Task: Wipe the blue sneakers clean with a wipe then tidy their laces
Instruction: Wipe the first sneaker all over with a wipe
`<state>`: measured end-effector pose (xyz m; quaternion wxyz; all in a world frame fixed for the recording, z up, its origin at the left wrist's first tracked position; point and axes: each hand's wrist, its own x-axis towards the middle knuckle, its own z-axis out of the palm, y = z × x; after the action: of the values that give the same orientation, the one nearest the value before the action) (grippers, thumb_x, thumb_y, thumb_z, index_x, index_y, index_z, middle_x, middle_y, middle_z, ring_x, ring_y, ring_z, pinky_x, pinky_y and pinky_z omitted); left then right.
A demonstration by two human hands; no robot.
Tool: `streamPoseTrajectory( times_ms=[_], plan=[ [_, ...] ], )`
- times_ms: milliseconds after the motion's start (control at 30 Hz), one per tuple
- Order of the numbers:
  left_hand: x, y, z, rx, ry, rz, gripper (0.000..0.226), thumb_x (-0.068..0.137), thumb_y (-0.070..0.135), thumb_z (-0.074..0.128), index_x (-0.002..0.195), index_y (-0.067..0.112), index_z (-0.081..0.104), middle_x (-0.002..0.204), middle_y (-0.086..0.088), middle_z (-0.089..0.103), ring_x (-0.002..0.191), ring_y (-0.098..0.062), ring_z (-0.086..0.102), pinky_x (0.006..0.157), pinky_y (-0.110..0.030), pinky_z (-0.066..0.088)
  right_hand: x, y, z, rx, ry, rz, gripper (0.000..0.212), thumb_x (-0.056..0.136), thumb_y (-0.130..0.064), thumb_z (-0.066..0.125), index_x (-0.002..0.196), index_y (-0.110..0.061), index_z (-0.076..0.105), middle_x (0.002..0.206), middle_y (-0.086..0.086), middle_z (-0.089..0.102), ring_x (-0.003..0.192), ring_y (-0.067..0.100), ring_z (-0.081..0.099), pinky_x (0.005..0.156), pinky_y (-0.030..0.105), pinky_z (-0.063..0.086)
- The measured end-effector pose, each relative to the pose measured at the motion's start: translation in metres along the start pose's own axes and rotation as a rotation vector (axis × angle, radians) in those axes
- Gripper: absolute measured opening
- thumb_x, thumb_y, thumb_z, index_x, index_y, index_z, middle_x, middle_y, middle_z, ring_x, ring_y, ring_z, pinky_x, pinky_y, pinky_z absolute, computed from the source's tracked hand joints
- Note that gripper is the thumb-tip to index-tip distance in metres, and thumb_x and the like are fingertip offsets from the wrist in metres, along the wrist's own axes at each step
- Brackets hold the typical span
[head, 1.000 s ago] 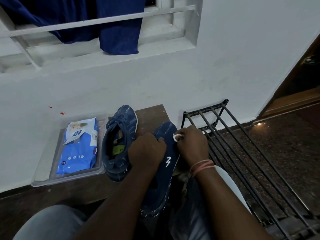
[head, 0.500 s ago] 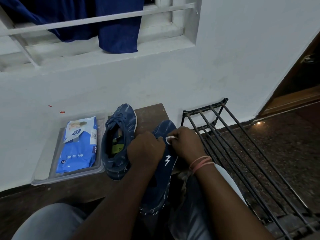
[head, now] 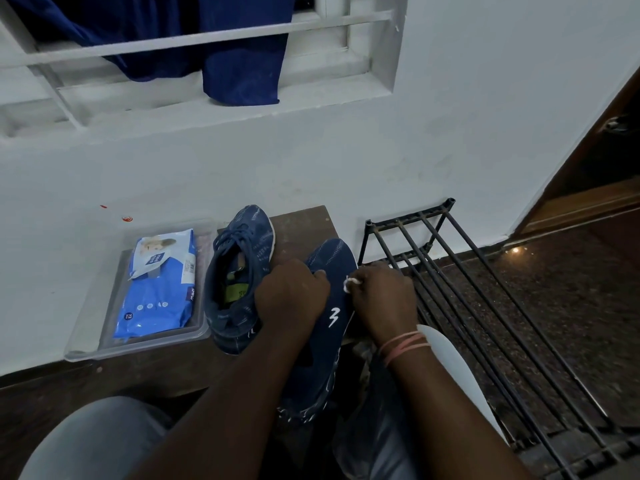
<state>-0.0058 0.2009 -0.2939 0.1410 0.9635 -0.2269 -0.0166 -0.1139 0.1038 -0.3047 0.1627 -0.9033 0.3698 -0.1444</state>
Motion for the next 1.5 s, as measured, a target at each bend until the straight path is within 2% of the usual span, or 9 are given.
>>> streamPoseTrajectory(
  times_ms=[167, 333, 467, 633, 800, 933, 1167, 1333, 1500],
  plan=[
    [0.000, -0.001, 0.001, -0.023, -0.001, -0.010, 0.047, 0.091, 0.056, 0.053, 0.092, 0.012, 0.071, 0.087, -0.005, 0.072, 0.083, -0.031, 0.071, 0.063, -0.030, 0.039, 0.000, 0.003, -0.005, 0.431, -0.362, 0.061, 0.013, 0.082, -0.027, 0.073, 0.070, -0.032, 0.077, 0.075, -0.011, 0.075, 0.072, 0.008, 0.070, 0.073, 0.030, 0.057],
    [0.000, 0.000, 0.002, -0.014, -0.003, -0.007, 0.047, 0.091, 0.056, 0.053, 0.091, 0.013, 0.071, 0.089, -0.008, 0.073, 0.085, -0.033, 0.072, 0.063, -0.030, 0.041, -0.003, -0.004, -0.001, 0.126, -0.058, 0.023, 0.016, 0.089, -0.020, 0.065, 0.091, -0.024, 0.080, 0.097, -0.001, 0.070, 0.083, 0.019, 0.067, 0.080, 0.034, 0.055],
    [0.001, -0.002, 0.003, -0.024, -0.002, -0.016, 0.049, 0.089, 0.057, 0.052, 0.091, 0.012, 0.071, 0.087, -0.007, 0.073, 0.083, -0.033, 0.072, 0.062, -0.031, 0.043, 0.001, 0.003, -0.009, 0.425, -0.428, -0.004, 0.009, 0.082, -0.019, 0.075, 0.080, -0.025, 0.082, 0.083, -0.007, 0.077, 0.077, 0.009, 0.071, 0.080, 0.036, 0.060],
    [0.001, 0.000, 0.002, -0.028, -0.014, -0.012, 0.048, 0.090, 0.056, 0.053, 0.092, 0.013, 0.072, 0.088, -0.007, 0.073, 0.085, -0.033, 0.072, 0.064, -0.030, 0.041, 0.001, 0.005, -0.006, 0.109, -0.074, 0.029, 0.018, 0.085, -0.018, 0.066, 0.090, -0.028, 0.080, 0.097, -0.004, 0.070, 0.085, 0.016, 0.067, 0.079, 0.028, 0.053],
    [0.000, -0.002, 0.004, -0.005, 0.002, -0.010, 0.052, 0.090, 0.060, 0.052, 0.105, 0.013, 0.069, 0.098, -0.008, 0.074, 0.092, -0.033, 0.072, 0.065, -0.030, 0.040, 0.006, 0.015, -0.013, 0.533, -0.486, -0.033, 0.015, 0.083, -0.008, 0.076, 0.082, -0.022, 0.083, 0.082, -0.008, 0.077, 0.077, 0.003, 0.071, 0.080, 0.030, 0.059],
    [-0.003, 0.001, 0.000, 0.011, -0.009, 0.017, 0.047, 0.095, 0.057, 0.054, 0.100, 0.014, 0.073, 0.098, -0.007, 0.074, 0.092, -0.032, 0.071, 0.067, -0.029, 0.040, 0.011, 0.018, 0.005, 0.363, -0.143, 0.079, 0.014, 0.086, -0.019, 0.069, 0.085, -0.027, 0.081, 0.086, -0.009, 0.075, 0.078, 0.006, 0.068, 0.077, 0.027, 0.057],
    [-0.002, 0.000, -0.001, 0.018, -0.007, 0.039, 0.048, 0.095, 0.056, 0.051, 0.096, 0.014, 0.074, 0.092, -0.006, 0.074, 0.086, -0.031, 0.071, 0.065, -0.029, 0.042, 0.025, 0.014, 0.007, 0.630, 0.162, 0.141, 0.013, 0.093, -0.021, 0.067, 0.095, -0.019, 0.079, 0.086, -0.015, 0.071, 0.084, 0.005, 0.065, 0.076, 0.019, 0.049],
    [-0.002, -0.001, 0.000, 0.017, -0.004, 0.047, 0.049, 0.095, 0.056, 0.051, 0.094, 0.014, 0.074, 0.088, -0.006, 0.073, 0.082, -0.030, 0.071, 0.063, -0.029, 0.042, 0.032, 0.016, 0.015, 0.643, 0.138, 0.085, 0.014, 0.092, -0.017, 0.068, 0.099, -0.020, 0.079, 0.090, -0.010, 0.065, 0.090, 0.011, 0.064, 0.085, 0.029, 0.052],
    [-0.002, 0.000, -0.001, 0.026, -0.020, 0.042, 0.048, 0.095, 0.057, 0.051, 0.096, 0.016, 0.075, 0.093, -0.006, 0.073, 0.086, -0.031, 0.071, 0.064, -0.030, 0.043, 0.033, 0.015, 0.017, 0.502, 0.040, -0.025, 0.018, 0.093, -0.017, 0.065, 0.102, -0.024, 0.079, 0.093, -0.004, 0.065, 0.084, 0.011, 0.063, 0.078, 0.028, 0.051]
  ],
)
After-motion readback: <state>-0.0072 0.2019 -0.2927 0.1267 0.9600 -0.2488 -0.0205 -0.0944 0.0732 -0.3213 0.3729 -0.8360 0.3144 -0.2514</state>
